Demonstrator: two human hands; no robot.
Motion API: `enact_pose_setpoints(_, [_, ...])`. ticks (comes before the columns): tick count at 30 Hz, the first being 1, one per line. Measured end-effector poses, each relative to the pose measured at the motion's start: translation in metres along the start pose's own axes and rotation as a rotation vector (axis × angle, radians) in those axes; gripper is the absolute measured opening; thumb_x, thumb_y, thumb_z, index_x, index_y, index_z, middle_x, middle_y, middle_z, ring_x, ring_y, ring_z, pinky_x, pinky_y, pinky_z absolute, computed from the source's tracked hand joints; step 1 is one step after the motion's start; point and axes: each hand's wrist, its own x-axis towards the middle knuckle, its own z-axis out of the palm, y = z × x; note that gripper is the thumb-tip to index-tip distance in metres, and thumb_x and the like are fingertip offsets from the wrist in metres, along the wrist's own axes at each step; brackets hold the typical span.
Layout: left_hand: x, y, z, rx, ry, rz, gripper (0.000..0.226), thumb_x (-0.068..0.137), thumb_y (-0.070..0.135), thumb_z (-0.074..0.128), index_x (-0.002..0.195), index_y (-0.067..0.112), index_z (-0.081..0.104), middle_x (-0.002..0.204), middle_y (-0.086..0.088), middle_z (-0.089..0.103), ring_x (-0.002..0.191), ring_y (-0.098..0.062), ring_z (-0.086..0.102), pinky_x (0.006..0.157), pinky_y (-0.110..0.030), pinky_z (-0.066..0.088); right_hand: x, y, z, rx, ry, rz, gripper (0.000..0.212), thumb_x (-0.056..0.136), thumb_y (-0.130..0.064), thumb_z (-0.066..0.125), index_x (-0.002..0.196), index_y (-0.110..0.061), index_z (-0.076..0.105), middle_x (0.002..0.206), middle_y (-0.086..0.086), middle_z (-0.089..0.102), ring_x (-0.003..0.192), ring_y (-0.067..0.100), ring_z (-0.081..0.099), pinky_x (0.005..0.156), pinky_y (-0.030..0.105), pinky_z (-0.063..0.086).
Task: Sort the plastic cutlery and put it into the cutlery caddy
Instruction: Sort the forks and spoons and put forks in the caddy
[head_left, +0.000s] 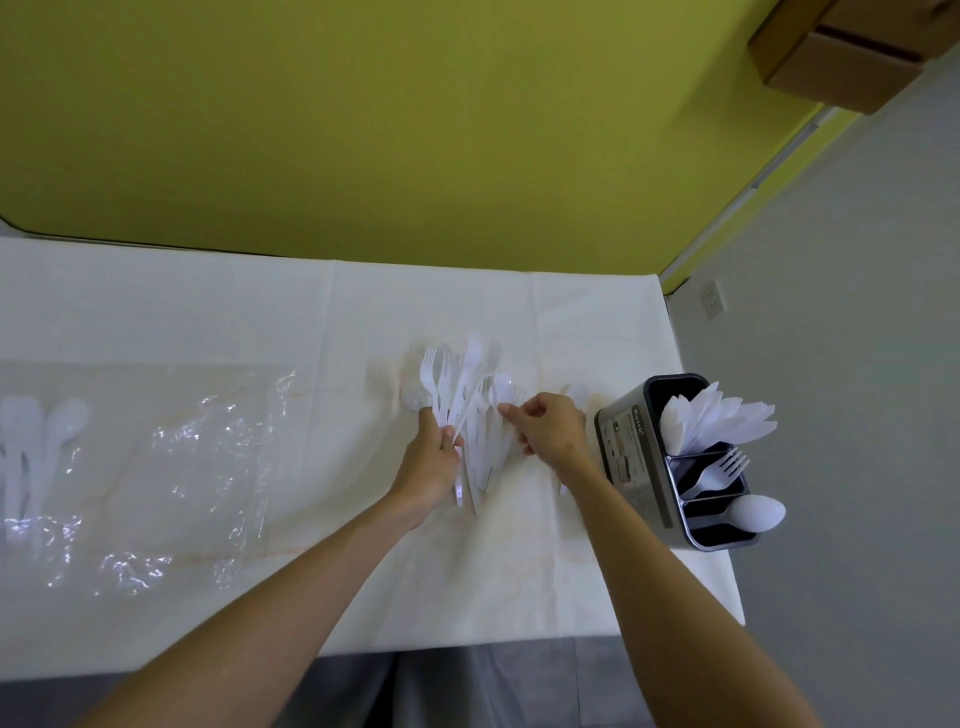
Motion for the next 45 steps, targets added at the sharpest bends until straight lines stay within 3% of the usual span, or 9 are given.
enact_pose_setpoints(5, [0.002,-0.008,-0.003,-0.061,-0.023,0.011,0.025,0.103,0.027,0.028,0.123,0.014,0.036,0.102,0.003,0.049,0.092,-0.02,0.055,0.081,-0.03,0.041,-0.003,0.002,0.014,-0.105,0.0,0.038,0.029,0.088,-0.019,0.072,0.064,-0.006,0.06,0.064,0.008,0.066,0.048,0.011,0.058,0.053,0.017,0.049])
enact_pose_setpoints(9, [0.004,-0.012,-0.005,-0.068,-0.022,0.031,0.025,0.102,0.029,0.029,0.121,0.017,0.04,0.106,0.002,0.05,0.099,-0.02,0.055,0.092,-0.038,0.048,-0.008,0.008,0.006,0.039,0.051,0.086,0.019,0.087,-0.013,0.067,0.083,0.005,0.07,0.067,0.007,0.071,0.059,0.013,0.069,0.078,0.03,0.06])
enact_pose_setpoints(16, [-0.002,-0.008,-0.01,-0.008,0.024,0.015,0.02,0.103,0.02,0.027,0.109,0.005,0.038,0.092,0.007,0.06,0.083,-0.009,0.057,0.063,-0.018,0.04,-0.013,0.025,0.003,-0.149,-0.092,0.108,0.027,0.08,-0.028,0.075,0.066,-0.01,0.061,0.081,0.019,0.074,0.076,0.031,0.074,0.081,0.042,0.06])
enact_pose_setpoints(22, [-0.001,-0.015,-0.016,-0.056,0.005,0.027,0.031,0.1,0.01,0.029,0.131,0.01,0.029,0.103,0.001,0.061,0.092,-0.014,0.064,0.088,-0.032,0.048,-0.002,0.007,0.013,-0.271,0.063,0.057,0.043,0.091,-0.031,0.064,0.055,-0.01,0.054,0.055,0.002,0.06,0.053,0.013,0.057,0.053,0.021,0.044])
enact_pose_setpoints(28, [-0.005,-0.011,-0.019,-0.082,0.029,0.004,0.017,0.101,0.015,0.033,0.113,0.01,0.044,0.096,0.002,0.059,0.084,-0.011,0.06,0.079,-0.023,0.049,0.003,0.01,0.005,0.019,0.052,0.179,0.022,0.085,-0.018,0.07,0.069,-0.004,0.068,0.062,0.004,0.067,0.067,0.017,0.066,0.079,0.029,0.056])
enact_pose_setpoints(33, [-0.005,-0.004,-0.012,-0.085,-0.054,0.004,0.02,0.1,0.023,0.038,0.116,0.013,0.043,0.112,0.005,0.067,0.104,-0.015,0.064,0.086,-0.034,0.052,-0.004,-0.003,0.001,0.416,-0.156,0.087,0.022,0.08,-0.01,0.079,0.066,-0.002,0.063,0.065,0.008,0.06,0.057,0.014,0.063,0.071,0.023,0.059])
enact_pose_setpoints(37, [-0.01,0.004,-0.005,-0.129,-0.103,0.005,0.024,0.101,0.021,0.035,0.125,0.015,0.037,0.104,-0.002,0.066,0.09,-0.016,0.066,0.08,-0.041,0.054,-0.011,-0.016,0.014,0.416,-0.201,0.041,0.023,0.082,-0.01,0.077,0.065,-0.002,0.063,0.065,0.01,0.063,0.058,0.015,0.065,0.072,0.025,0.061])
enact_pose_setpoints(40, [-0.012,0.003,-0.007,-0.102,-0.073,-0.011,0.021,0.102,0.018,0.033,0.121,0.01,0.032,0.092,0.004,0.058,0.073,-0.013,0.055,0.074,-0.036,0.05,-0.009,-0.01,0.021,0.389,-0.115,0.06,0.029,0.08,-0.028,0.081,0.07,-0.003,0.069,0.063,0.005,0.065,0.056,0.015,0.066,0.075,0.029,0.061])
enact_pose_setpoints(45, [-0.011,-0.01,-0.014,0.016,-0.018,-0.042,0.024,0.102,0.019,0.029,0.125,0.015,0.03,0.104,0.001,0.058,0.076,-0.013,0.053,0.068,-0.03,0.044,-0.005,0.0,0.037,0.029,0.172,0.052,0.038,0.084,-0.042,0.073,0.077,-0.008,0.06,0.069,0.005,0.068,0.065,0.019,0.069,0.068,0.028,0.054])
